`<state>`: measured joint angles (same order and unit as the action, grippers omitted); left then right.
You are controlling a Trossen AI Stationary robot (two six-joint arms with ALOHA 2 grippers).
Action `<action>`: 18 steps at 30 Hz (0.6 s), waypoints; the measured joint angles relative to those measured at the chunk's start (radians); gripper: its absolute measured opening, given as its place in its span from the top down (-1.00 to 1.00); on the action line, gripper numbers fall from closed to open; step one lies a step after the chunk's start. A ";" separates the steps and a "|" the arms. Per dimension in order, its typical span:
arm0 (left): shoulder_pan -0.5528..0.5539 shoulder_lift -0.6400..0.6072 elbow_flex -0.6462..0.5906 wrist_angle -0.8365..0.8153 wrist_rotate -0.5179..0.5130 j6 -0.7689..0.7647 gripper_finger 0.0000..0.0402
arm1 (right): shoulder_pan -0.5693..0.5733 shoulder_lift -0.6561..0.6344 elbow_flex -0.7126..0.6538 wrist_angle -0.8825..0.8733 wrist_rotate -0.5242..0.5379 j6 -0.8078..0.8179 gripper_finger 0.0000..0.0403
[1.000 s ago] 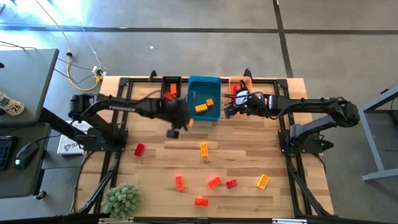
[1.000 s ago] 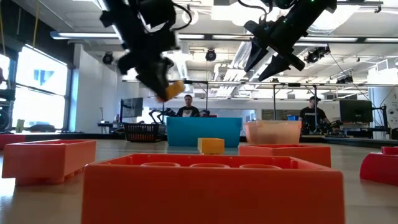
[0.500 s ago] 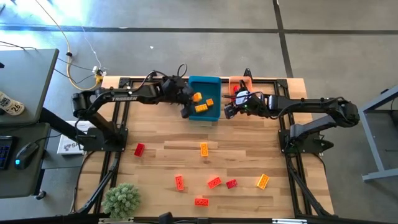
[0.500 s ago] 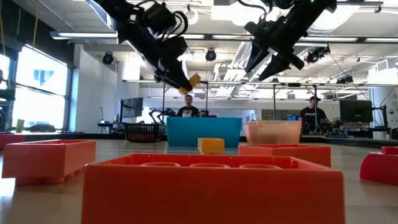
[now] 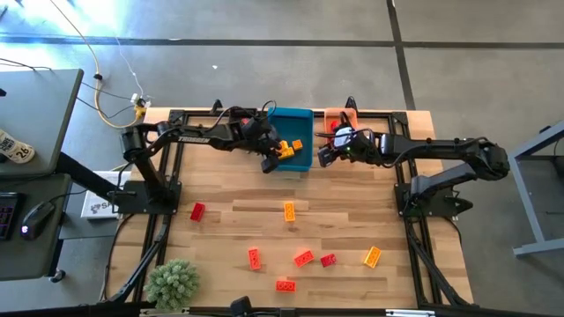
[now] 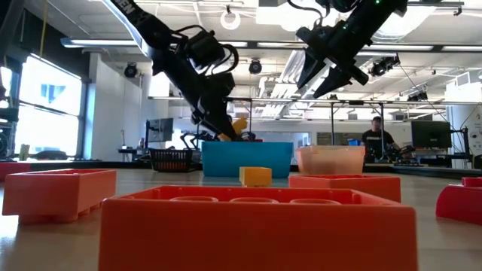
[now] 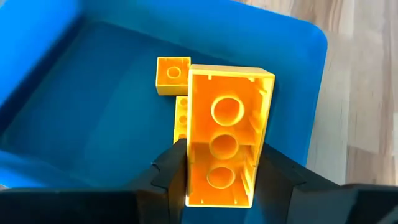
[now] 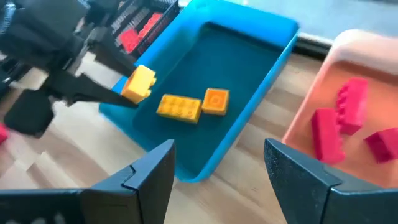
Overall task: Sort & place blocks by color
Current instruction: Put the yellow game piece into the blue bin
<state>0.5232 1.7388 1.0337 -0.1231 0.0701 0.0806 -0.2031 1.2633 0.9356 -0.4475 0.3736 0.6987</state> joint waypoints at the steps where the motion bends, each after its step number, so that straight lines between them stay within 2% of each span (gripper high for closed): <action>1: 0.000 0.003 0.000 -0.002 0.000 -0.001 0.37 | 0.000 0.000 0.000 0.000 -0.017 0.000 -0.15; 9: 0.001 0.003 0.000 -0.003 -0.007 -0.053 0.19 | 0.018 0.000 0.000 -0.004 -0.194 0.001 -0.15; 18: 0.001 0.003 0.000 -0.007 -0.002 -0.074 -0.04 | 0.129 0.000 0.000 0.004 -0.247 0.073 -0.15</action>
<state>0.5240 1.7420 1.0336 -0.1301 0.0677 0.0065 -0.0743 1.2633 0.9356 -0.4431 0.1265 0.7715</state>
